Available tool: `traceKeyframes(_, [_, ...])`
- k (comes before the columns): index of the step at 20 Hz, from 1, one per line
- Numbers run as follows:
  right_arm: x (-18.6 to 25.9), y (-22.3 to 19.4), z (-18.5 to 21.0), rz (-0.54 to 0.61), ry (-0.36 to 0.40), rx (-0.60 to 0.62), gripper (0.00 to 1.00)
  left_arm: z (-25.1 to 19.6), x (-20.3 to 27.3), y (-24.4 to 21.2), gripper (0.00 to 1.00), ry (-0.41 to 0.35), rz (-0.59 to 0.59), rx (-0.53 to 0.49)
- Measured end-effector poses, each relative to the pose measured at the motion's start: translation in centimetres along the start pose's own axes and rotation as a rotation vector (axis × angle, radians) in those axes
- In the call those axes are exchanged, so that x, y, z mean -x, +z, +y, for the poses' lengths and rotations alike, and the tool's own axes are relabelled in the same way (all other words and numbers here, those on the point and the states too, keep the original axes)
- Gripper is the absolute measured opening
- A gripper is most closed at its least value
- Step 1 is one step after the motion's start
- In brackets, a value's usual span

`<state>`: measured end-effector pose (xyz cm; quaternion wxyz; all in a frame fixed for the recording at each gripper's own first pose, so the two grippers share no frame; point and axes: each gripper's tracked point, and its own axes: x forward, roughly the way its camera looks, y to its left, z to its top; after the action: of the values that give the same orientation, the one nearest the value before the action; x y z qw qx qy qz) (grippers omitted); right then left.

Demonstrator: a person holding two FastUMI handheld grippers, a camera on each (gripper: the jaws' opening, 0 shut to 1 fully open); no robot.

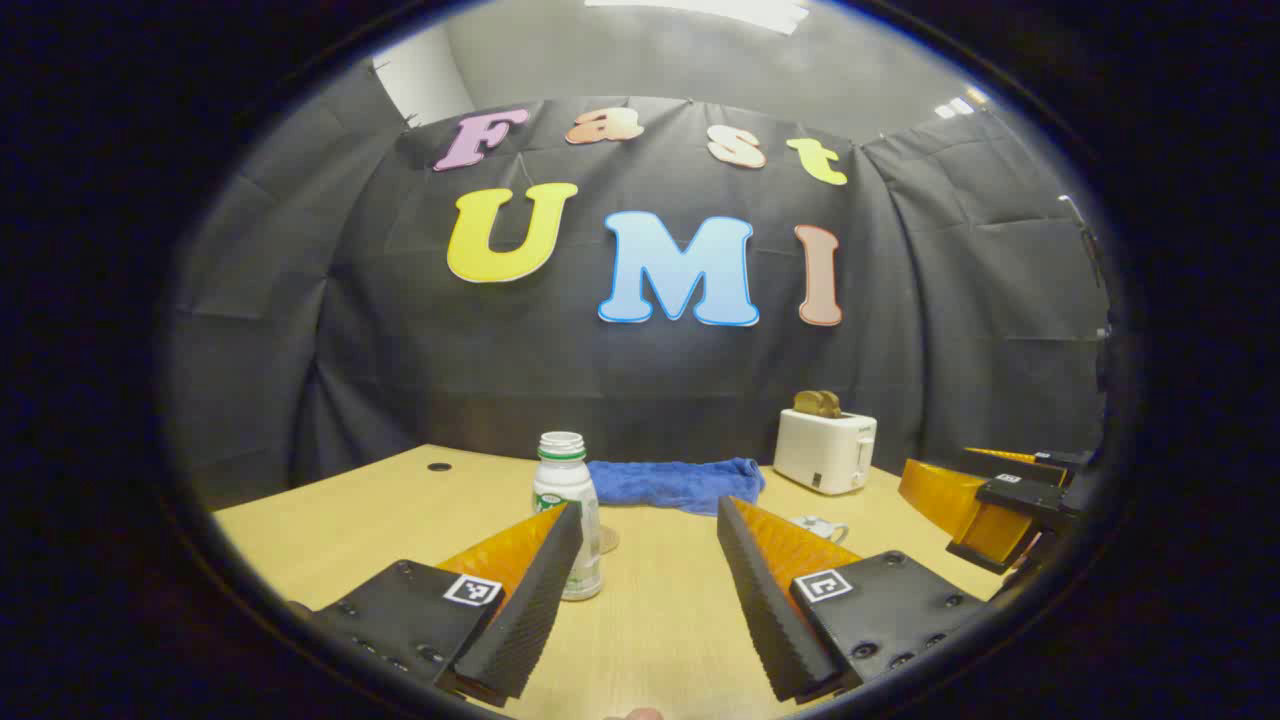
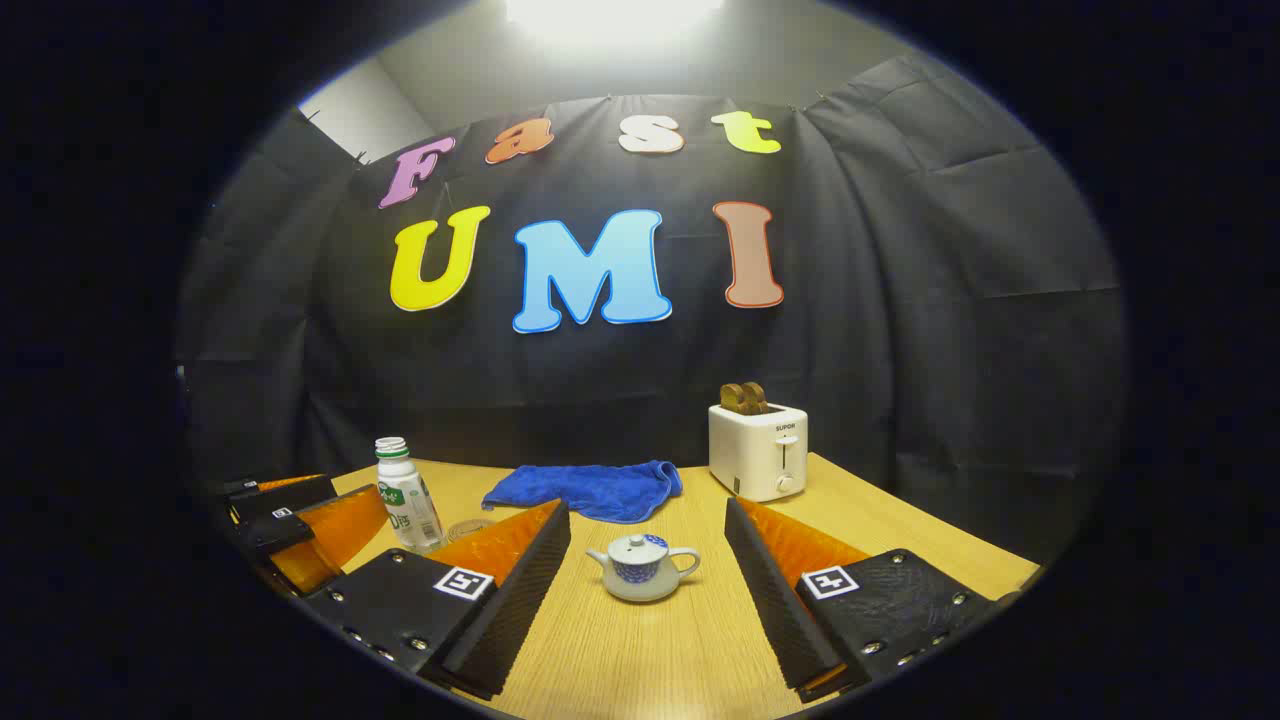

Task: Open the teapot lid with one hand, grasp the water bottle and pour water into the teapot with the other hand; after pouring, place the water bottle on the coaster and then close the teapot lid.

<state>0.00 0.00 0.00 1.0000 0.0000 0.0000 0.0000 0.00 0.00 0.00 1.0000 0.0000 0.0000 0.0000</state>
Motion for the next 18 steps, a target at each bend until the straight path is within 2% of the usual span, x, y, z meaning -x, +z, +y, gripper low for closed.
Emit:
traceKeyframes(4, [-0.2, -0.1, 0.5, 0.011, 0.008, 0.01, 0.96, 0.0, -0.3, -0.8, 0.96, -0.011, 0.02, 0.02])
traceKeyframes(5, [-0.2, -0.1, 0.7, 0.007, 0.01, 0.017, 0.96, -0.2, -0.3, -1.0, 0.91, -0.023, 0.025, 0.024])
traceKeyframes(13, [-0.5, -0.2, 1.3, 0.008, 0.012, 0.038, 0.96, 0.1, -0.6, -1.2, 0.91, -0.033, 0.023, 0.029])
traceKeyframes(14, [-0.6, -0.3, 1.3, 0.012, 0.011, 0.038, 0.96, 0.1, -0.6, -1.2, 0.96, -0.033, 0.023, 0.029])
traceKeyframes(18, [-1.0, -1.1, 1.1, 0.035, 0.005, 0.027, 0.95, 0.1, -0.8, -1.5, 0.96, -0.036, 0.028, 0.013])
